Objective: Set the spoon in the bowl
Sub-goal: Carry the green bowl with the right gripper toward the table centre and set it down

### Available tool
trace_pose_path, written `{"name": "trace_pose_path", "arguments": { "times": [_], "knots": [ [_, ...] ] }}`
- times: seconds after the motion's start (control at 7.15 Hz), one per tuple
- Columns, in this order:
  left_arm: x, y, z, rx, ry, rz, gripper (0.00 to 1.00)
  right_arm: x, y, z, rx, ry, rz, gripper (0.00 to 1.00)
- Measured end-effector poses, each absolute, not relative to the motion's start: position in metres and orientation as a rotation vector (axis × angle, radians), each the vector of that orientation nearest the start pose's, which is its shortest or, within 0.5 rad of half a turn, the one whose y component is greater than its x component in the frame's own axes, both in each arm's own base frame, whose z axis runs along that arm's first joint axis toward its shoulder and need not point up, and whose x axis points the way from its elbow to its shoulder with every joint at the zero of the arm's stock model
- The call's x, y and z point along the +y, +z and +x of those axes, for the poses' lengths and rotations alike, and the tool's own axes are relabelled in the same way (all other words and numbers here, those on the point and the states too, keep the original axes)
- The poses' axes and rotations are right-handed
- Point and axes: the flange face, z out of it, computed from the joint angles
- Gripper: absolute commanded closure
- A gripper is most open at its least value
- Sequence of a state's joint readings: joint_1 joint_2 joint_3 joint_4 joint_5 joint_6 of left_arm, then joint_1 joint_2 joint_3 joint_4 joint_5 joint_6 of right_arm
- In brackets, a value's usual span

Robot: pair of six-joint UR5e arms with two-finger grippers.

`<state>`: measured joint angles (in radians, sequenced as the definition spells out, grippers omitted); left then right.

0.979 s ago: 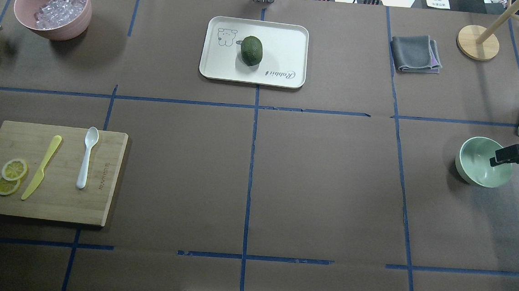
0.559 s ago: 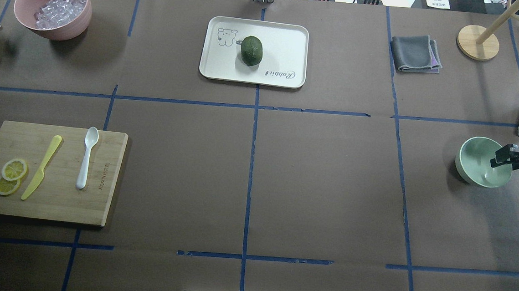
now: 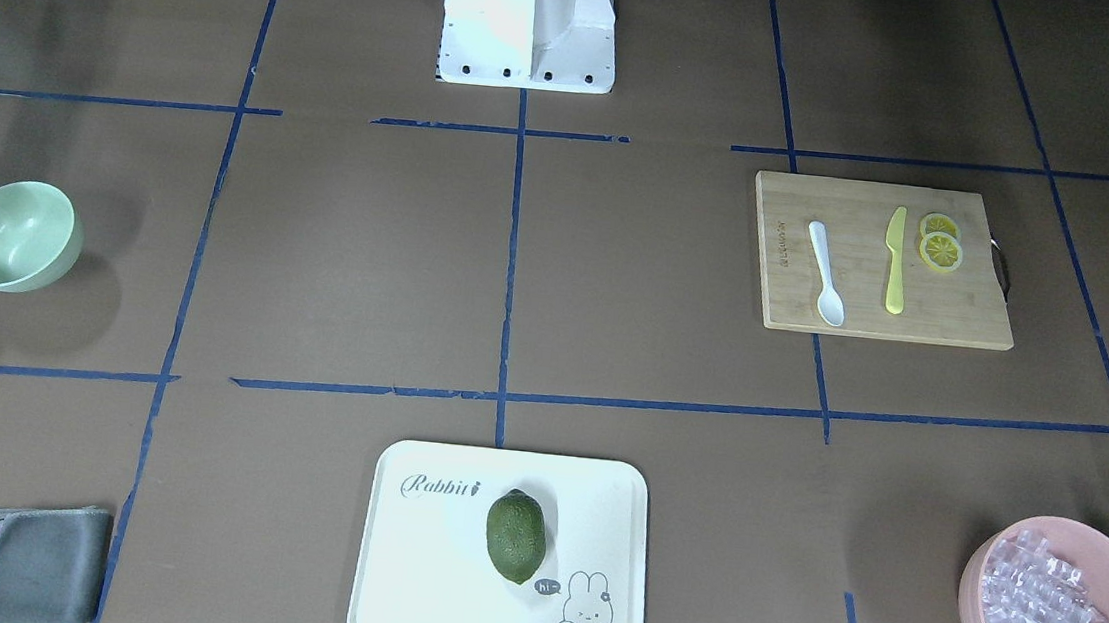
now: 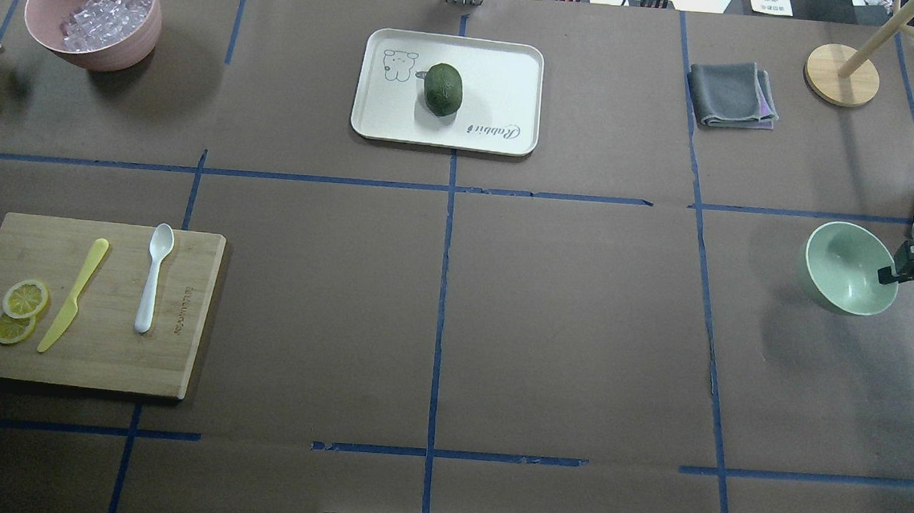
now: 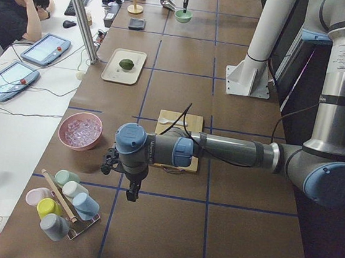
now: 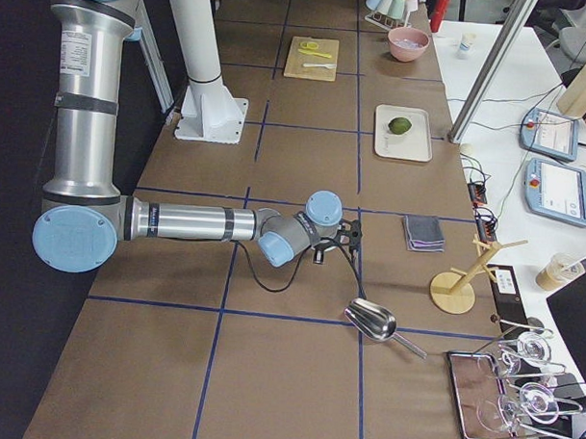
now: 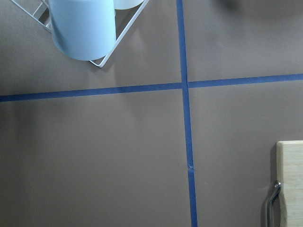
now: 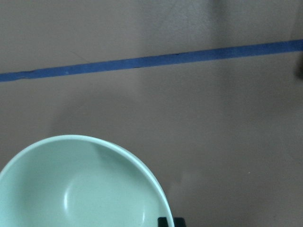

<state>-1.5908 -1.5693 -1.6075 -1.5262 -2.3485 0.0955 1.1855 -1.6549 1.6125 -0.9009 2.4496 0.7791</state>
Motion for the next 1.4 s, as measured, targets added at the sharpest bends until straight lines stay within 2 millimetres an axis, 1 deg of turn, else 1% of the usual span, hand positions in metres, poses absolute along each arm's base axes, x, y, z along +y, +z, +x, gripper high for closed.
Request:
{"name": "trace_pose_path", "arguments": {
  "times": [0.14,0.28,0.42,0.56,0.7,0.84,0.98,1.12,1.26,1.4],
  "knots": [
    [-0.489,0.645,-0.073,0.777,0.068,0.037,0.0,-0.466,0.562,-0.12,-1.079,0.095,0.041,1.0],
    [-0.489,0.644,-0.073,0.777,0.069,0.038,0.0,-0.48,0.516,-0.13,-1.127,0.136,0.041,1.0],
    [-0.489,0.645,-0.073,0.777,0.069,0.038,0.0,-0.492,0.472,-0.156,-1.166,0.167,0.024,1.0],
    [-0.489,0.645,-0.073,0.777,0.068,0.037,0.0,-0.494,0.438,-0.19,-1.184,0.167,0.016,1.0],
    [-0.489,0.646,-0.073,0.777,0.068,0.036,0.0,-0.492,0.406,-0.225,-1.184,0.167,0.013,1.0],
    [-0.489,0.646,-0.073,0.777,0.068,0.035,0.0,-0.49,0.363,-0.26,-1.161,0.176,-0.003,1.0],
    [-0.489,0.647,-0.073,0.777,0.067,0.033,0.0,-0.482,0.304,-0.304,-1.101,0.182,-0.012,1.0],
    [-0.489,0.648,-0.073,0.777,0.066,0.031,0.0,-0.462,0.258,-0.351,-1.04,0.186,-0.007,1.0],
    [-0.489,0.648,-0.073,0.777,0.065,0.03,0.0,-0.436,0.234,-0.396,-0.995,0.193,-0.004,1.0],
    [-0.489,0.649,-0.073,0.778,0.065,0.029,0.0,-0.417,0.224,-0.431,-0.967,0.195,0.007,1.0]
  ]
}}
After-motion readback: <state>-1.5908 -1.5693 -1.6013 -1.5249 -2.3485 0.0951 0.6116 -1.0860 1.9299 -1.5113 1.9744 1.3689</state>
